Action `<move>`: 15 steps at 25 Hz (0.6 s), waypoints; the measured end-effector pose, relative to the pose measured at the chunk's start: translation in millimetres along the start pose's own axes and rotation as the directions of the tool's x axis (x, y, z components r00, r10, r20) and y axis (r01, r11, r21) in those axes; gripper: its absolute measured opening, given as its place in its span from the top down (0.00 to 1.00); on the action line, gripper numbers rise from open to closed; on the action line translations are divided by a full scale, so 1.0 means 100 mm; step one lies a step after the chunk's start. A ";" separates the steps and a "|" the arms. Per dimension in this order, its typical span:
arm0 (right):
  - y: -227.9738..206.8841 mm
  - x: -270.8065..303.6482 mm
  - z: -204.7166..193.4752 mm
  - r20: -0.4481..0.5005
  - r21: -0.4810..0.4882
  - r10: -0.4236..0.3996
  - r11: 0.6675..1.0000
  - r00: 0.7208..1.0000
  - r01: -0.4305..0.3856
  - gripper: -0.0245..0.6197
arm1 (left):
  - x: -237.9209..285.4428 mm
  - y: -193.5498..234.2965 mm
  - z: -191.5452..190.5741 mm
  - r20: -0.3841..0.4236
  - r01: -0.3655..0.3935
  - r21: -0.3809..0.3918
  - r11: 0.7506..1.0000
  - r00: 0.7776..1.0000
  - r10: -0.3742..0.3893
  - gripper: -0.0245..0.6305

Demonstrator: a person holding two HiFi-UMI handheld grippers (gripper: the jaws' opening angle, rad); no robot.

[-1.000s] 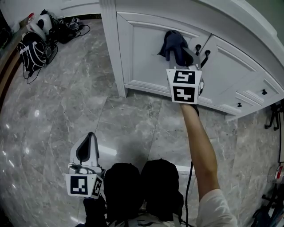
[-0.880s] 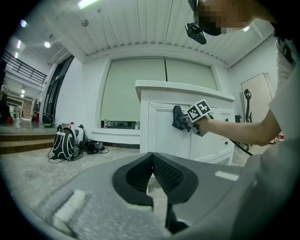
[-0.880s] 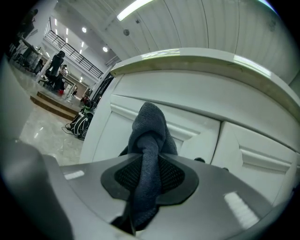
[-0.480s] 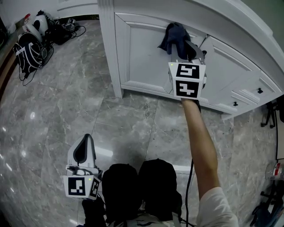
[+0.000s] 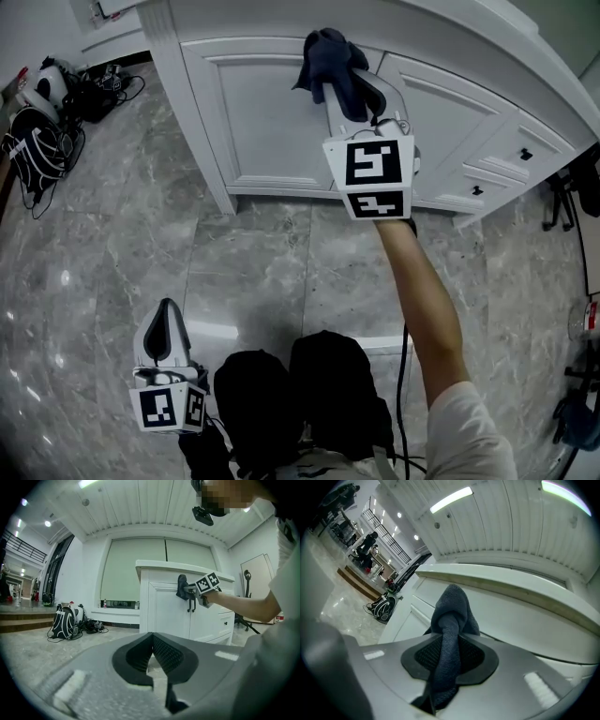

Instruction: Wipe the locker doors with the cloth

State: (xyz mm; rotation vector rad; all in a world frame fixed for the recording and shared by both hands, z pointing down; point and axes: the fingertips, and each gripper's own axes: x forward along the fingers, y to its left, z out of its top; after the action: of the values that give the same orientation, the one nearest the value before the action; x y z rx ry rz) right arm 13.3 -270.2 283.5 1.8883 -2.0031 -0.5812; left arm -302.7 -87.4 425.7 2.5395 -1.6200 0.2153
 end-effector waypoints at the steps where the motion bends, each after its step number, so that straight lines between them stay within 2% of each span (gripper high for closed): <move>1: -0.09 -0.02 0.01 0.002 -0.003 -0.014 1.000 1.000 0.014 0.83 | 0.00 -0.02 0.00 0.000 0.003 0.002 1.000 1.000 -0.003 0.96; 6: -0.44 0.03 -0.15 -0.036 -0.028 -0.039 0.999 0.999 0.038 0.83 | 0.01 -0.09 0.02 -0.007 0.007 0.011 1.000 1.000 -0.007 0.96; 11: -0.49 0.04 -0.18 -0.039 -0.078 -0.023 0.997 0.999 0.020 0.83 | 0.01 -0.15 0.03 -0.011 0.007 0.025 1.000 1.000 -0.006 0.96; 15: -0.62 -0.04 -0.21 -0.029 -0.070 -0.048 0.997 0.998 0.046 0.83 | 0.01 -0.16 0.04 -0.012 0.004 0.032 0.999 1.000 -0.003 0.96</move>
State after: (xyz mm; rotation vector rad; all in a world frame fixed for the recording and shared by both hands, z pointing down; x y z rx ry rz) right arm 77.7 -269.7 270.2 1.8962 -1.8995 -0.6216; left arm -287.7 -82.4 421.2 2.5589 -1.6208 0.2583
